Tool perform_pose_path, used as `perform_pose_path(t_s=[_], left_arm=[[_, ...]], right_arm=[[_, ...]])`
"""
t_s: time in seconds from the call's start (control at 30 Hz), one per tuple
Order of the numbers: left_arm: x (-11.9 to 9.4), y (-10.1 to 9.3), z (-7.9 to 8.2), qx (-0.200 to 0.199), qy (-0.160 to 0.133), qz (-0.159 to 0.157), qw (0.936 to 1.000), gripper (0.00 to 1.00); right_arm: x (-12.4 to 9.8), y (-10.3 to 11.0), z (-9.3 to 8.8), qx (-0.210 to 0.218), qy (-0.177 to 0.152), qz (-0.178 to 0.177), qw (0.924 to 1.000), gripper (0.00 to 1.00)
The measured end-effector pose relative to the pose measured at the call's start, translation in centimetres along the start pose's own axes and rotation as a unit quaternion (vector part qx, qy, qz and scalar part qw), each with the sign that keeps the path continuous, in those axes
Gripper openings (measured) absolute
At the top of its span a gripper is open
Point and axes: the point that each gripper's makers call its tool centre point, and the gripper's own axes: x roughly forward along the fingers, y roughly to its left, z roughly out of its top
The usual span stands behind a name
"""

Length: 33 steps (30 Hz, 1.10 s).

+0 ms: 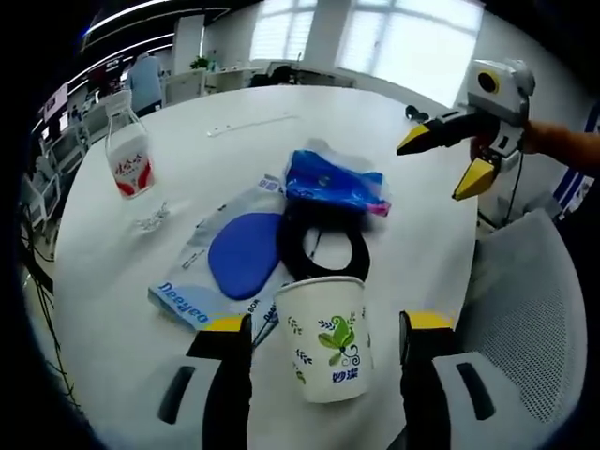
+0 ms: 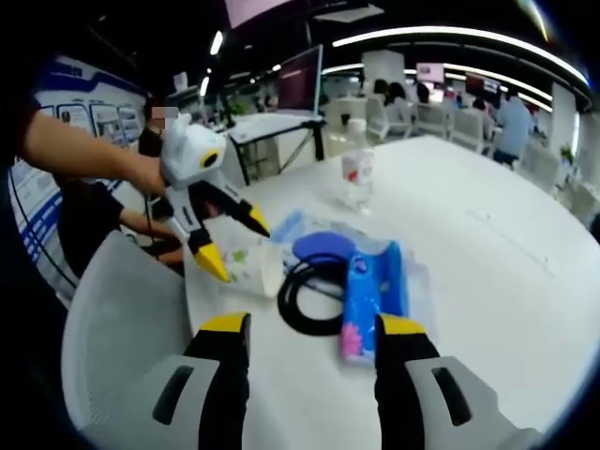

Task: Arrange the tabletop items into an orderly group along one side of the table until the central work area is clear of visible clutter.

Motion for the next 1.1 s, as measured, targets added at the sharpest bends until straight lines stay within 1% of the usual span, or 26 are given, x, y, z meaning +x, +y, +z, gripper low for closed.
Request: perform_pose_path(t_s=[0.23, 0.3, 0.4, 0.53, 0.6, 0.8, 0.9, 1.03, 1.1], left_arm=[[0.6, -0.3, -0.5, -0.003, 0.013, -0.005, 0.9999, 0.60], [0.9, -0.4, -0.8, -0.008, 0.019, -0.008, 0.9998, 0.57], [1.2, -0.5, -1.2, -0.026, 0.026, -0.014, 0.9992, 0.53], [1.5, -0.8, -1.6, -0.020, 0.031, -0.015, 0.9992, 0.47], [1.5, -0.7, -1.7, -0.022, 0.033, -0.015, 0.9991, 0.42], [1.5, -0.8, -1.6, -0.016, 0.027, -0.017, 0.9994, 0.39], [1.4, -1.0, -1.5, -0.010, 0.022, -0.023, 0.9995, 0.37], [1.2, -1.6, -0.9, -0.004, 0.006, -0.031, 0.9995, 0.37], [1.0, -2.1, -0.5, 0.017, -0.007, -0.038, 0.9991, 0.37]], right_arm=[[0.1, -0.1, -0.2, 0.002, 0.003, 0.000, 1.0000, 0.49], [0.2, -0.1, -0.3, 0.002, 0.005, 0.000, 1.0000, 0.49], [0.2, -0.1, -0.4, 0.003, 0.007, 0.001, 1.0000, 0.49], [0.1, 0.0, -0.6, 0.004, 0.009, 0.001, 0.9999, 0.49], [0.1, -0.1, -0.7, 0.004, 0.011, 0.001, 0.9999, 0.48], [0.1, -0.1, -0.8, 0.005, 0.013, -0.001, 0.9999, 0.48], [0.1, 0.0, -0.8, 0.005, 0.014, 0.001, 0.9999, 0.48], [0.3, 0.2, -0.8, 0.005, 0.014, 0.003, 0.9999, 0.48], [0.3, 0.2, -0.7, 0.003, 0.014, 0.003, 0.9999, 0.47]])
